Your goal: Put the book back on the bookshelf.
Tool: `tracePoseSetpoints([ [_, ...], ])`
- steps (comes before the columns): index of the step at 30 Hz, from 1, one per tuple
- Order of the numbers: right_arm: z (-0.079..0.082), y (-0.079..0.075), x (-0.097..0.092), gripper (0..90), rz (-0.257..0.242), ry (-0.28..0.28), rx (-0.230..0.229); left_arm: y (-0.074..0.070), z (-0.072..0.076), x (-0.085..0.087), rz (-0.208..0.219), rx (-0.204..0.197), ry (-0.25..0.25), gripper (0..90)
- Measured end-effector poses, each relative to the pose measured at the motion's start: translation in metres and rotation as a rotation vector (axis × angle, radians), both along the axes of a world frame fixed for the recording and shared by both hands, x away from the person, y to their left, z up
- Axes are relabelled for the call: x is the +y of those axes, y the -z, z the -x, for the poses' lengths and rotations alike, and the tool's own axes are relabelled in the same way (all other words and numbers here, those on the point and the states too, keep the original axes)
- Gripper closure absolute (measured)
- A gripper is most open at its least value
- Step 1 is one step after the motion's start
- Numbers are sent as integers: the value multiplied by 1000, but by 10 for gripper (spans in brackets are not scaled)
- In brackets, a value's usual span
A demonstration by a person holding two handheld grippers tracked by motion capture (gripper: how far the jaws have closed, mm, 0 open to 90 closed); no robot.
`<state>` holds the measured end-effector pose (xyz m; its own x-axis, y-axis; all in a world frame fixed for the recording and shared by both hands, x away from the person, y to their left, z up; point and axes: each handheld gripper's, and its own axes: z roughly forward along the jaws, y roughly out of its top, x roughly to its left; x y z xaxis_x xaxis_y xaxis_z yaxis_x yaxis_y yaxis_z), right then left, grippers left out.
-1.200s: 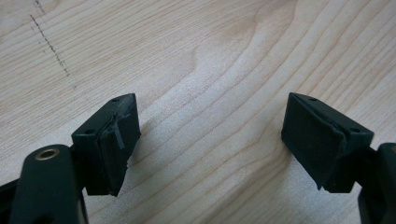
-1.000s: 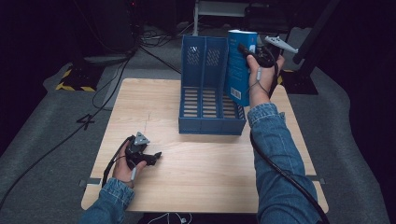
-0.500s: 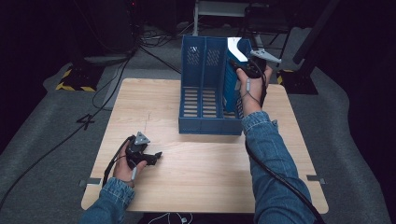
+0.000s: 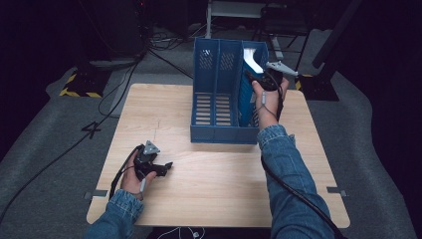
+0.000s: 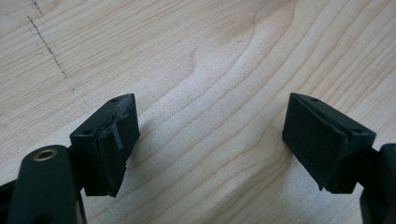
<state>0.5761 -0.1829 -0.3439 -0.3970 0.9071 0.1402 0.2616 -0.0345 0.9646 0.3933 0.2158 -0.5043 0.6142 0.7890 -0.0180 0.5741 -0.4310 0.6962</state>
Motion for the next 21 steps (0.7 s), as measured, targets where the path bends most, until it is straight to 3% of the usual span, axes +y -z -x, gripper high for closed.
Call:
tracePoseSetpoints([
  [3, 10, 6, 4, 594, 44, 17, -3, 0, 0, 0, -7, -3, 5, 194],
  [6, 14, 12, 7, 596, 41, 31, -34, 0, 0, 0, -9, -6, 4, 195],
  [11, 2, 13, 8, 595, 20, 49, -52, 0, 0, 0, -8, -5, 4, 195],
  [16, -2, 11, 16, 587, 64, 55, -50, 0, 0, 0, -5, -2, 4, 194],
  [21, 4, 9, 14, 564, 91, 52, -15, 0, 0, 0, -8, -5, 5, 194],
])
